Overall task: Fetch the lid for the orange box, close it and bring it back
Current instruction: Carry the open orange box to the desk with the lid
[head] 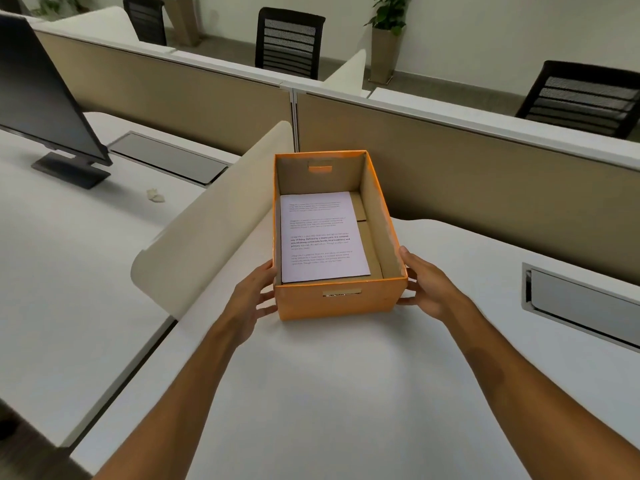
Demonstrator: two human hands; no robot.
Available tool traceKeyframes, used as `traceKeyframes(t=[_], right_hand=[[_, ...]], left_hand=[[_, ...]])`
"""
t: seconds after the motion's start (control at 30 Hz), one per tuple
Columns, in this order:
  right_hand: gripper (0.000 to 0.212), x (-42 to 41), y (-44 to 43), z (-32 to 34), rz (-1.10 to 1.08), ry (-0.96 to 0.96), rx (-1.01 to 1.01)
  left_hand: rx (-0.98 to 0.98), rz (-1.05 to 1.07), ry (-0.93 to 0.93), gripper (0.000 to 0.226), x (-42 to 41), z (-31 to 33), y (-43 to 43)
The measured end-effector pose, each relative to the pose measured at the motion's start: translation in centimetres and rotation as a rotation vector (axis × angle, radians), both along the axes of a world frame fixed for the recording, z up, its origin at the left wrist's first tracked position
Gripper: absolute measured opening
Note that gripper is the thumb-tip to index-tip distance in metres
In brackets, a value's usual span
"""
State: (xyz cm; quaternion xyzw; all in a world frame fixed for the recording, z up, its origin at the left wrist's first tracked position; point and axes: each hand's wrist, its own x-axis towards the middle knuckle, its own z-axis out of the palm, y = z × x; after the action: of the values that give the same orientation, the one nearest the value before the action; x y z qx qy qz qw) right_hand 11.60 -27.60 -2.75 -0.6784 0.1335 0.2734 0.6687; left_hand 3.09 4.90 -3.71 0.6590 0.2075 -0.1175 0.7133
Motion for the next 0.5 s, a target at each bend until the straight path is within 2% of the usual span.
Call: traceKeyframes(t=[0.2, 0.33, 0.5], right_hand=[[0.025, -0.8, -0.6, 1.1, -0.059, -0.016, 0.01], [0.036, -2.9, -2.0, 2.0, -0.092, -0.043, 0.017], [0.037, -6.4, -4.7, 3.1, -0.159, -0.065, 0.027]], left_hand=[[-0.001, -0.032, -0.018, 0.061, -0.1, 0.8, 0.3], [-0.007, -0.078, -0.04, 0.061, -0.7, 1.3, -0.3], [-0.005, -0.119, -0.072, 0.063, -2.0, 2.3, -2.6]])
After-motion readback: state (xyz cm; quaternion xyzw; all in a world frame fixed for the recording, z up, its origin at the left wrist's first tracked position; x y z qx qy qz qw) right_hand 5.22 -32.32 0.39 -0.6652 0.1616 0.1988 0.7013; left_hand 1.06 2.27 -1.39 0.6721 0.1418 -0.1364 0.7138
